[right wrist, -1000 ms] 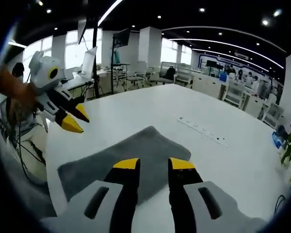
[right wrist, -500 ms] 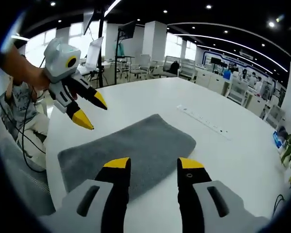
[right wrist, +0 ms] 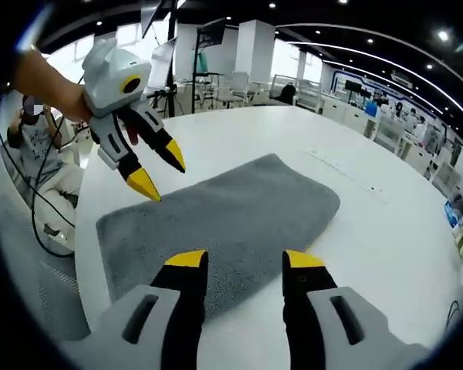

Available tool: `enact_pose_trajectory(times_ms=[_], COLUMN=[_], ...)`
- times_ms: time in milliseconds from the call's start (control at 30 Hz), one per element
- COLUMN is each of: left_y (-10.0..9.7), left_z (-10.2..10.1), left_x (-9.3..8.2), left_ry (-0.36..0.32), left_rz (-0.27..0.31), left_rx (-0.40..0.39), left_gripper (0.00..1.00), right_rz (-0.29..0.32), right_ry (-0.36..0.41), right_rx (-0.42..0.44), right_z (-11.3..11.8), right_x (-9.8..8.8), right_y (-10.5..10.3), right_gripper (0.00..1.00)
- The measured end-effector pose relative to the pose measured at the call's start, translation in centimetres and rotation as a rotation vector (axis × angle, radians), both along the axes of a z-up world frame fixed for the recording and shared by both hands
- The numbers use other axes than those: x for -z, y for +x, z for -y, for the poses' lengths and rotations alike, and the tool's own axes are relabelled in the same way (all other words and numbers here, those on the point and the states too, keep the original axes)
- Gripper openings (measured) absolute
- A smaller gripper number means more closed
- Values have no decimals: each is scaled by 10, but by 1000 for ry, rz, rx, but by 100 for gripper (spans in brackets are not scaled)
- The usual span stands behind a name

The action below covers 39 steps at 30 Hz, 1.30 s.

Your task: Fold the towel on the table until its edges align and the towel forms a compact rectangular stack.

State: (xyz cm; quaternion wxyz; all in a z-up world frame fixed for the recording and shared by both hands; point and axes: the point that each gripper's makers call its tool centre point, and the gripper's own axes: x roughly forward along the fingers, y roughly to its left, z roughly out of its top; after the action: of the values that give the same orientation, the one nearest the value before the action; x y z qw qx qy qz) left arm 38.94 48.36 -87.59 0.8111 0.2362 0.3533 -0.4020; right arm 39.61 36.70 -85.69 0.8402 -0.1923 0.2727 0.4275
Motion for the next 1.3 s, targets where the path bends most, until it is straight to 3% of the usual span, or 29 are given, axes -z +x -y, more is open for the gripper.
enact_pose_trajectory(times_ms=[100, 333, 600, 767, 1100, 1300], left_y=[-2, -8, -11, -10, -12, -17], left_z=[2, 4, 1, 2, 4, 21], left_x=[4, 17, 32, 34, 35, 36], left_ry=[-22, 18, 57, 40, 32, 44], left_rz=[-25, -47, -77, -111, -117, -125], left_rx=[-4, 31, 20, -23, -49, -56], left_gripper=[30, 24, 21, 20, 18, 18], right_rz=[-10, -45, -92, -73, -70, -74], right_ry=[-24, -48, -81, -116, -169, -197], right_rx=[-14, -1, 4, -13, -41, -54], right_z=[5, 7, 11, 10, 10, 25], right_x=[10, 26, 50, 55, 56, 56], right_y=[-3, 1, -6, -8, -12, -15], right_gripper=[37, 30, 23, 19, 16, 16])
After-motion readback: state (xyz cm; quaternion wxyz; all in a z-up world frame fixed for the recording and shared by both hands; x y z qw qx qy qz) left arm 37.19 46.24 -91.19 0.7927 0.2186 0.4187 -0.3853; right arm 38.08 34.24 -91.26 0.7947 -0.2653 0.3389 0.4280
